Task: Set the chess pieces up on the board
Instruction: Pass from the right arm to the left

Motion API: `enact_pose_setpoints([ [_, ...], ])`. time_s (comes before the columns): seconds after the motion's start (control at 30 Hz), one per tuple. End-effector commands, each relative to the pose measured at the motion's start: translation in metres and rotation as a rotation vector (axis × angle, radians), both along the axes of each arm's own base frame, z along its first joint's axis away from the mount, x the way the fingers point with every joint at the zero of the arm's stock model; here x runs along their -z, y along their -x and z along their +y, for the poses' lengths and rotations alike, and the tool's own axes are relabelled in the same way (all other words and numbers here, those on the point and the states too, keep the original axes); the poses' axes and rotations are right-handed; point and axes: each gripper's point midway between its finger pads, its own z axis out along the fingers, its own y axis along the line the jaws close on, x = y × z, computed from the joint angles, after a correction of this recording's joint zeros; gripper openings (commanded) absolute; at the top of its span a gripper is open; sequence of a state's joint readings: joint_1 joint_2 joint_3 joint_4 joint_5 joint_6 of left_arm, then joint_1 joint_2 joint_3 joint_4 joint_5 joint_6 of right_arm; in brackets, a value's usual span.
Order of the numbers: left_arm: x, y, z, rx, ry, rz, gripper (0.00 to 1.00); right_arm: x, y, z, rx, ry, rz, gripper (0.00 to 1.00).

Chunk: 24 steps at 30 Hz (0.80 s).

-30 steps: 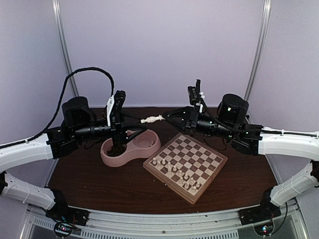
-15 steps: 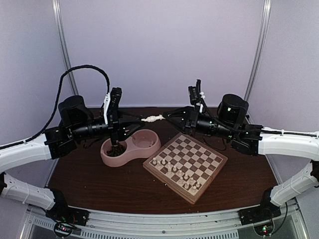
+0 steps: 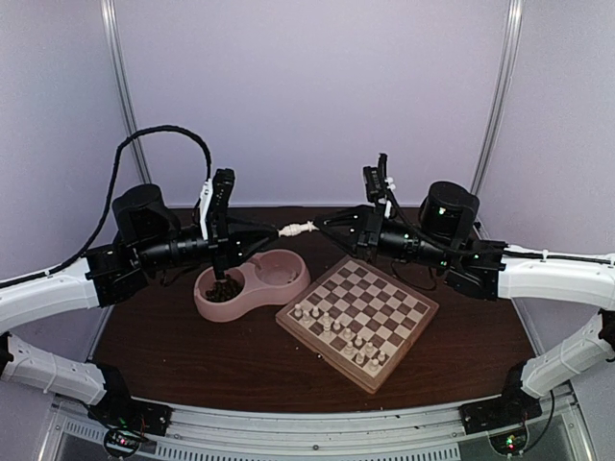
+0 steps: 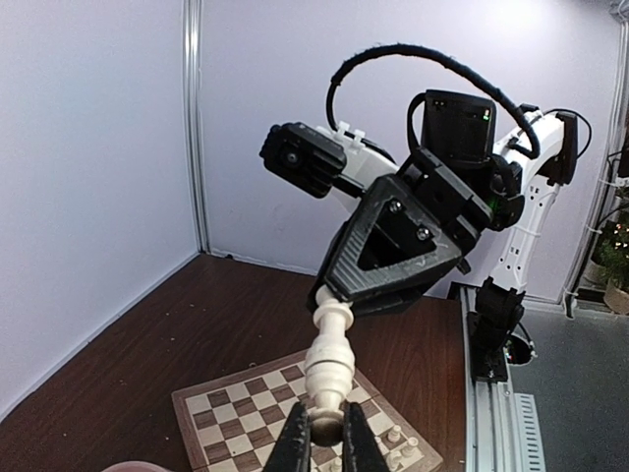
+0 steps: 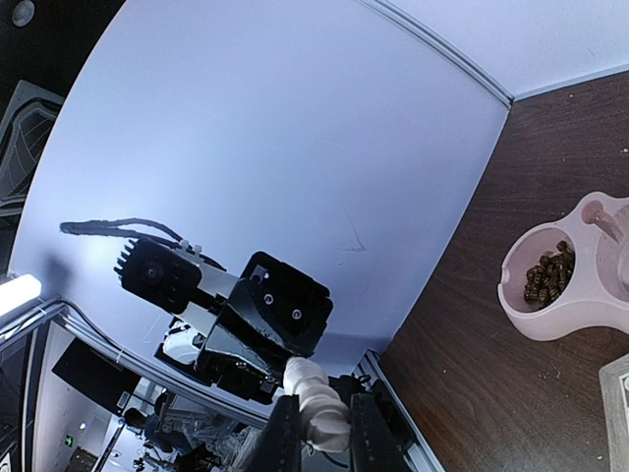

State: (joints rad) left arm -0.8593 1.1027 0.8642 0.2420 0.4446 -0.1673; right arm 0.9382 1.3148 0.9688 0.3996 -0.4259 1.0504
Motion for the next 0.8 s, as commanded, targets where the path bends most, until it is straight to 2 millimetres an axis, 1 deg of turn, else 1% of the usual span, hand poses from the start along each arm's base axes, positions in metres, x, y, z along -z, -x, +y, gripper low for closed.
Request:
enact_pose_setpoints([
  [0.0, -0.014, 0.000, 0.002, -0.014, 0.033, -0.029, 0.06, 0.004, 0.002, 0.000, 0.002, 0.002, -0.008, 0.03],
  [0.17, -0.006, -0.006, 0.004, -0.052, 0.016, -0.004, 0.00, 0.008, 0.001, -0.003, 0.016, 0.012, -0.008, 0.03],
  [0.43, 0.006, -0.013, 0.002, -0.076, -0.023, 0.056, 0.00, 0.015, -0.001, -0.008, 0.043, 0.060, -0.016, 0.03],
  [0.57, 0.014, -0.017, 0.003, -0.099, -0.052, 0.082, 0.00, 0.020, -0.004, -0.014, 0.079, 0.117, -0.033, 0.03],
  [0.63, 0.019, -0.025, 0.006, -0.148, -0.078, 0.100, 0.00, 0.027, -0.006, -0.022, 0.106, 0.187, -0.044, 0.03],
  [0.67, 0.023, -0.032, 0.008, -0.188, -0.100, 0.115, 0.00, 0.031, -0.008, -0.027, 0.129, 0.234, -0.057, 0.03],
  [0.77, 0.049, -0.056, 0.017, -0.300, -0.236, 0.200, 0.00, 0.046, -0.012, -0.054, 0.214, 0.415, -0.094, 0.03],
])
